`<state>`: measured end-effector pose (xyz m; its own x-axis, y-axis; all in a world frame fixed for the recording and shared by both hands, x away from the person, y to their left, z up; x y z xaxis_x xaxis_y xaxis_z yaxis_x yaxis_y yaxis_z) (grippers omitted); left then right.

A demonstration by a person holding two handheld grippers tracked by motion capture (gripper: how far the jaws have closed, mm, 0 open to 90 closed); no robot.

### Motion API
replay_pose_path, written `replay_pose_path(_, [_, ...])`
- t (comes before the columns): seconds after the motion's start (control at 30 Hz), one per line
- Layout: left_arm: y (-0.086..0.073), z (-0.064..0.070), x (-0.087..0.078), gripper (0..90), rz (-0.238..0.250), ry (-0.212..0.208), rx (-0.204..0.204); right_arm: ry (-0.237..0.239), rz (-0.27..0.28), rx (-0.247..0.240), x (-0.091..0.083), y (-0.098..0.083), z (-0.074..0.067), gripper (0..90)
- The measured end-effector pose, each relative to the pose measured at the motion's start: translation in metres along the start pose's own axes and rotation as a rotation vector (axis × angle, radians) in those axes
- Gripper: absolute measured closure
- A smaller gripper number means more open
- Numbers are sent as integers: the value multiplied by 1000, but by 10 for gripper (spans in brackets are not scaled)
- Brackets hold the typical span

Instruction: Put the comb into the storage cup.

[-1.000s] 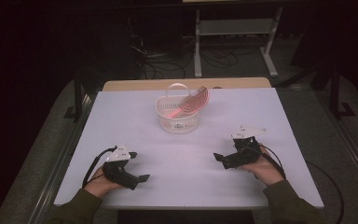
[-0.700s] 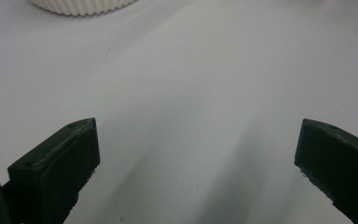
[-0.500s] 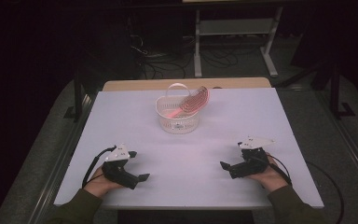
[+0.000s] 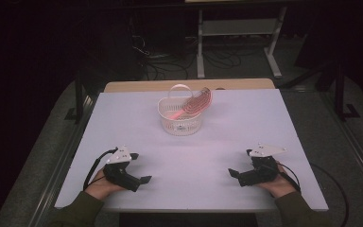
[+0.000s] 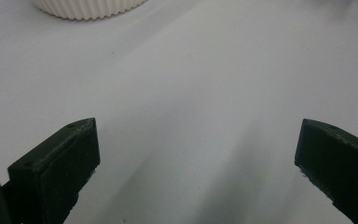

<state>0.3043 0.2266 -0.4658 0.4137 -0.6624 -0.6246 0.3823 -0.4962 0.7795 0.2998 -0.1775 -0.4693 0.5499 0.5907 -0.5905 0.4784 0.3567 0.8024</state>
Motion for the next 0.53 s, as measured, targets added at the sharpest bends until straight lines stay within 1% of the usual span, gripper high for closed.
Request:
replay_pose_path(0.3, [0,-2,-1,0,6,8,-4,23,-2,-5,1,-1,-7,0])
replay_pose_path(0.37, [0,-2,-1,0,4,8,-7,24,-5,-15,2,-1,-7,0])
replay_pose_path(0.53, [-1,-2,0,0,2,8,-7,19,-3,-12,2,-1,-6,0])
Point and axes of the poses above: each handheld gripper's, and its own axes: x roughly forward along the jaws, y roughly out of its top, z roughly to its right, the point moved 4 cm from there along x, roughly forward along the jaws, and after that the axes turned 1 degree about y, right-handed, at the moved point
